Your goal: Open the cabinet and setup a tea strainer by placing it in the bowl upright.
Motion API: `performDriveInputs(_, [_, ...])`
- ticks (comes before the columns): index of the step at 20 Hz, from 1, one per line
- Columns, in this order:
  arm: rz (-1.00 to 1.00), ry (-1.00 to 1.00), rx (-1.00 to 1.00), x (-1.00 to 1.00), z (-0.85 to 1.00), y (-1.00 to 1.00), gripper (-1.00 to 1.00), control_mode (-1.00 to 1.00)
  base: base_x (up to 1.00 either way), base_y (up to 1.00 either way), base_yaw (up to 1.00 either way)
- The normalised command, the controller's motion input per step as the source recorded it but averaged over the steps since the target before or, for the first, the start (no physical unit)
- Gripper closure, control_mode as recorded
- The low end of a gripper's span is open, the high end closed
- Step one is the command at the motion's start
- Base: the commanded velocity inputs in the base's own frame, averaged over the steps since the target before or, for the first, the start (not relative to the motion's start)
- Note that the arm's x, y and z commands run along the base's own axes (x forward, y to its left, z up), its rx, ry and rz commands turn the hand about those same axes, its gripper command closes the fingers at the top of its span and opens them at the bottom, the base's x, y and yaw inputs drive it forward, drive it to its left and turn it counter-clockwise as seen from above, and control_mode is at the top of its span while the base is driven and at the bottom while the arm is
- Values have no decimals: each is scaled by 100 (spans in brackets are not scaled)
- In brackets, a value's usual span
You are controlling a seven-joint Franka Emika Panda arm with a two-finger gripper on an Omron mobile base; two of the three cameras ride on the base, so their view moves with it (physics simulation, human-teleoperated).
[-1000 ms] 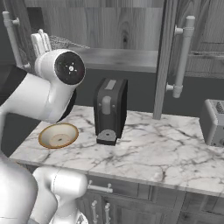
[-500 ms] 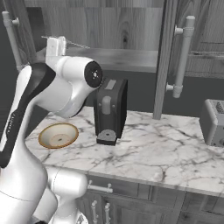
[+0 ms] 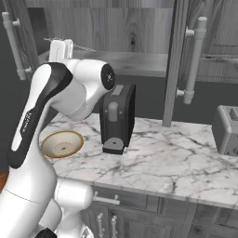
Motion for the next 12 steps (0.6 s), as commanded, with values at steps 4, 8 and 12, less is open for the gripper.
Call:
performDriveInputs(4, [11, 0, -1, 22, 0, 11, -100, -100, 0, 0, 0])
performDriveInputs(8, [11, 0, 0, 28, 0, 2, -100, -100, 0, 0, 0])
performDriveInputs(12, [10, 0, 0, 26, 0, 0, -100, -100, 0, 0, 0])
